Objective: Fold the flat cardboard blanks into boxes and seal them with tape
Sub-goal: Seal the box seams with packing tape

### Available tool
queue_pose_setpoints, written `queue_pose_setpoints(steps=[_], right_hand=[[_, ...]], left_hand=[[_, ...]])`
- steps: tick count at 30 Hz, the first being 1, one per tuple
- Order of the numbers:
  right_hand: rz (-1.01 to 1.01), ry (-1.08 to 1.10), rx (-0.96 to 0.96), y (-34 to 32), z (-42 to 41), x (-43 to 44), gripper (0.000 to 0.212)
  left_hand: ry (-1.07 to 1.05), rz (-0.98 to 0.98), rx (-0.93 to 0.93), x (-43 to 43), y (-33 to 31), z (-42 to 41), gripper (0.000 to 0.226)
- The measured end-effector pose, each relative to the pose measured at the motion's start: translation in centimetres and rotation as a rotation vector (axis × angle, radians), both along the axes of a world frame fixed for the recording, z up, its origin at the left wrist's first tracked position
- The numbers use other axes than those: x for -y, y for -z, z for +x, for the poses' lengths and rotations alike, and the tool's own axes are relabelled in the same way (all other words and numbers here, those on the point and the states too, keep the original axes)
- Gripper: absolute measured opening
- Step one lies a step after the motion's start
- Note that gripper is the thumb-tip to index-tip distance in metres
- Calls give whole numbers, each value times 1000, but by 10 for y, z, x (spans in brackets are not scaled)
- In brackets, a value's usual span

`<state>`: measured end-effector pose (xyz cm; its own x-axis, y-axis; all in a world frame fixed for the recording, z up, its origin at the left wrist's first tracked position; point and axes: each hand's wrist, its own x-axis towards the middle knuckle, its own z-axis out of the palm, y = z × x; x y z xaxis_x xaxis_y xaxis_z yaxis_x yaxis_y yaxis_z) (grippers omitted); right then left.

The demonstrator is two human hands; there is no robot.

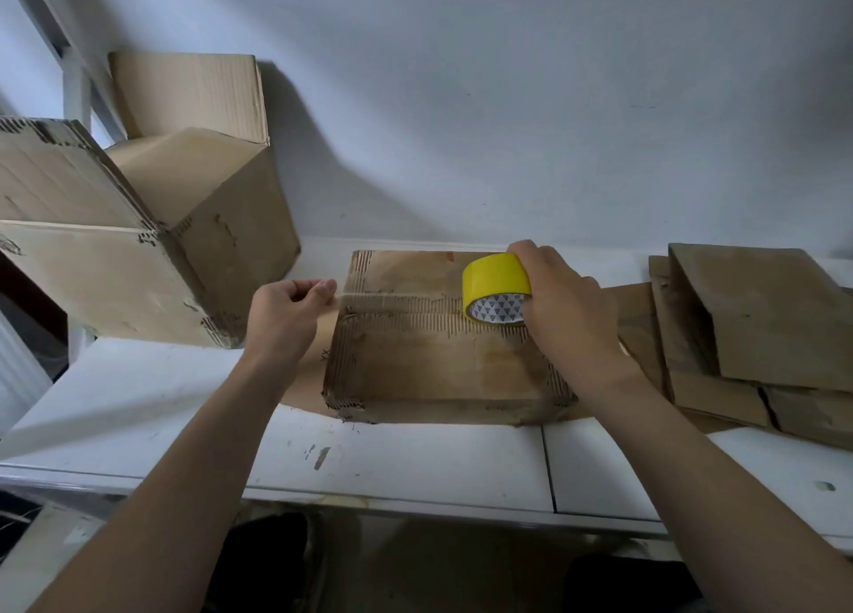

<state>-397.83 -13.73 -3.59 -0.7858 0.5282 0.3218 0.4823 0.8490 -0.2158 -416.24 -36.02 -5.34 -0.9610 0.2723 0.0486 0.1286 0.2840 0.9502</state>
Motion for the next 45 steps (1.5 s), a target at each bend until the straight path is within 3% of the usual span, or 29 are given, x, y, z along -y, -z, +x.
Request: queue_pose_setpoints(steps=[4,11,21,33,36,40,45], right_hand=[[-14,15,34,0,-6,3,64],[-36,12,19,1,-13,12,77],[-60,-11,13,0,-17,22,69],[-92,11,59,1,-21,21,64],[-113,16,62,1,-21,20,64],[-133,5,66,0,-20,18,65],[-144,-22,61,1,-17,15,64]], left_hand=[[5,-16,59,16,-1,-10,27],[-15,-48,114,30,4,-28,19],[-3,-139,256,30,29,-41,32],[82,-179,328,-1,55,-19,23],[91,-230,268,-3,59,-21,18],[88,-437,152,-1,59,-30,29],[-13,-351,-234,-8,22,-14,32]])
